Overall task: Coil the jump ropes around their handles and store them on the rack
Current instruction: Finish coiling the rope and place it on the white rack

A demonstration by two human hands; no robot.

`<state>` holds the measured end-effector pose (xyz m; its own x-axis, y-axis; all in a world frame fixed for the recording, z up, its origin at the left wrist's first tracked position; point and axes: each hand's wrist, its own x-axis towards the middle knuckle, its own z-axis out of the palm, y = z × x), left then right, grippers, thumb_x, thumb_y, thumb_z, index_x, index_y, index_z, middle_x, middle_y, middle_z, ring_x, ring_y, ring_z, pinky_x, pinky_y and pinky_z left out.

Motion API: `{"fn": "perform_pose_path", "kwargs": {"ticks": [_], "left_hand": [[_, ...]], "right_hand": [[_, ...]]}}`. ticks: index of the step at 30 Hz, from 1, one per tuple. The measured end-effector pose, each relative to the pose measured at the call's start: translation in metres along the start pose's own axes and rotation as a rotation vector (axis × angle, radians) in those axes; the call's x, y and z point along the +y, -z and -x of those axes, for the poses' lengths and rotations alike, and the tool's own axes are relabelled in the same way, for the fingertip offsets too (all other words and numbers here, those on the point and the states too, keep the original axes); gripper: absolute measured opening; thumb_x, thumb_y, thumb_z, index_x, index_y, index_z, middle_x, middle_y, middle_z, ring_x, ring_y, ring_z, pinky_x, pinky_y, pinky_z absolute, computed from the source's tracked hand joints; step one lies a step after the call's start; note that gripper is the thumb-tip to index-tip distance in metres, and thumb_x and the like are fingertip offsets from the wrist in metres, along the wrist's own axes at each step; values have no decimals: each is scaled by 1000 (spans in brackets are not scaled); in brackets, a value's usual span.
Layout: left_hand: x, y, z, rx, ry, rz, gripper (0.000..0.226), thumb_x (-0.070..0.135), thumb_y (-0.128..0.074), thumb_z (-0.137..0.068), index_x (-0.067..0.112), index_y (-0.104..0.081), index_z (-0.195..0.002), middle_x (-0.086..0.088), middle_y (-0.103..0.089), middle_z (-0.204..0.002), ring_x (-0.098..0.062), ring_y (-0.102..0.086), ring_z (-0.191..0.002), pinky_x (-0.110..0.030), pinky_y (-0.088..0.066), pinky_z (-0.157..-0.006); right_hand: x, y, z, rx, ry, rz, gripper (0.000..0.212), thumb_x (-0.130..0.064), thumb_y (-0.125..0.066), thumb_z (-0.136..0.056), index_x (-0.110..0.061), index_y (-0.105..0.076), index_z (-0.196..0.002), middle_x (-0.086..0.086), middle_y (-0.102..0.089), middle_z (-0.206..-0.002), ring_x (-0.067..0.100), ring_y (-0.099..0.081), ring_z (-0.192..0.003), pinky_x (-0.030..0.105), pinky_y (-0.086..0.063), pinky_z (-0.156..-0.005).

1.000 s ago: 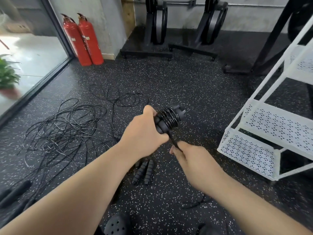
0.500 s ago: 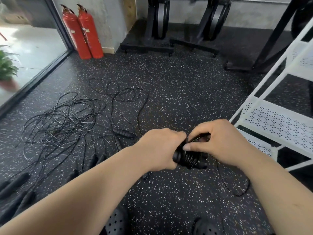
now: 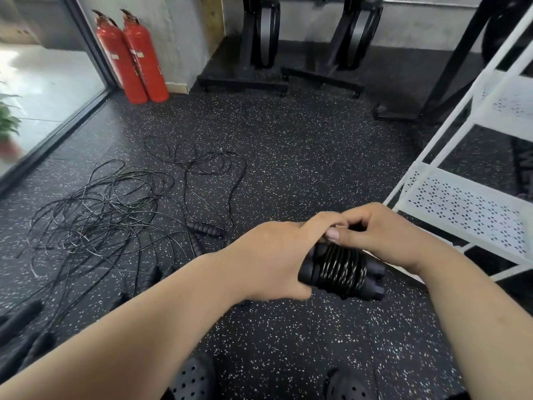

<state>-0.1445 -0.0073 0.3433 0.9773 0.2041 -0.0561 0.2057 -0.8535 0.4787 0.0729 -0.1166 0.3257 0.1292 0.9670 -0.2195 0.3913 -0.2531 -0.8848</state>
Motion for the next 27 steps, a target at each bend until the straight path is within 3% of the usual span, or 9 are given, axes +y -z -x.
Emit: {"fn": "perform_pose_path", "kwargs": {"ticks": [3, 6, 8, 10, 14, 16, 19, 24, 27], "left_hand": [[1, 1, 4, 75, 24, 252, 103, 20, -85, -79, 45, -20, -155, 15, -59, -107, -9, -64, -86, -31, -52, -78], [-1, 3, 6, 185, 92, 522, 100, 19, -87, -85, 48, -21, -155, 15, -61, -116, -13, -68, -98, -33, -56, -87], [-7, 5, 4, 231, 148, 621, 96, 20, -85, -88, 48, -21, -155, 15, -63, -119, -13, -69, -104, -37, -57, -95], [-16, 6, 1, 255, 210, 696, 93, 17, -82, -91, 46, -22, -155, 14, -65, -121, -13, -70, -107, -39, -59, -94], [-38, 6, -4, 337, 366, 611, 80, 22, -82, -90, 43, -28, -146, 20, -63, -123, -3, -68, -104, -22, -55, -80], [-53, 6, -4, 383, 490, 512, 80, 26, -84, -88, 36, -33, -149, 21, -62, -123, 1, -64, -102, -14, -48, -76], [-72, 7, -3, 374, 637, 380, 83, 30, -87, -83, 25, -41, -151, 14, -56, -126, -5, -60, -102, -10, -37, -71], [-73, -1, -6, 319, 633, 189, 53, 30, -87, -73, 22, -63, -120, 6, -67, -106, -19, -65, -96, -39, -57, -88], [-71, -4, -10, 228, 610, 108, 41, 29, -85, -72, 24, -61, -105, 3, -64, -102, -22, -63, -91, -41, -57, -84]], "right_hand": [[2, -1, 0, 27, -34, -155, 47, -51, -73, -96, -4, -75, -91, 11, -70, -82, 19, -63, -73, 29, -50, -71], [2, -16, -3, 168, -37, -290, 36, -22, -63, -106, -22, -76, -73, 5, -71, -77, 18, -66, -75, 33, -54, -73], [-4, -35, -9, 266, -87, -308, 53, -13, -56, -108, -26, -69, -59, 4, -60, -65, 19, -53, -61, 29, -44, -57], [-8, -53, -15, 297, -112, -298, 60, -23, -52, -112, -29, -68, -54, 3, -50, -59, 15, -38, -52, 27, -29, -49], [-4, -71, -19, 336, -48, 117, 50, -43, -44, -113, -41, -70, -70, -9, -53, -52, 5, -42, -45, 22, -31, -47], [-3, -72, -18, 289, -24, 348, 34, -44, -45, -112, -34, -70, -91, -8, -60, -59, 5, -49, -49, 23, -32, -50], [-8, -78, -14, 233, -30, 518, 27, -47, -47, -110, -27, -63, -101, -5, -62, -67, 10, -57, -59, 33, -42, -56], [-28, -80, -4, 273, -28, 930, 27, -52, -41, -110, -35, -59, -119, -10, -65, -81, 17, -64, -73, 36, -51, -62], [-34, -72, -2, 299, 20, 1059, 34, -58, -37, -108, -35, -61, -113, -12, -66, -88, 15, -65, -78, 34, -51, -62]]}}
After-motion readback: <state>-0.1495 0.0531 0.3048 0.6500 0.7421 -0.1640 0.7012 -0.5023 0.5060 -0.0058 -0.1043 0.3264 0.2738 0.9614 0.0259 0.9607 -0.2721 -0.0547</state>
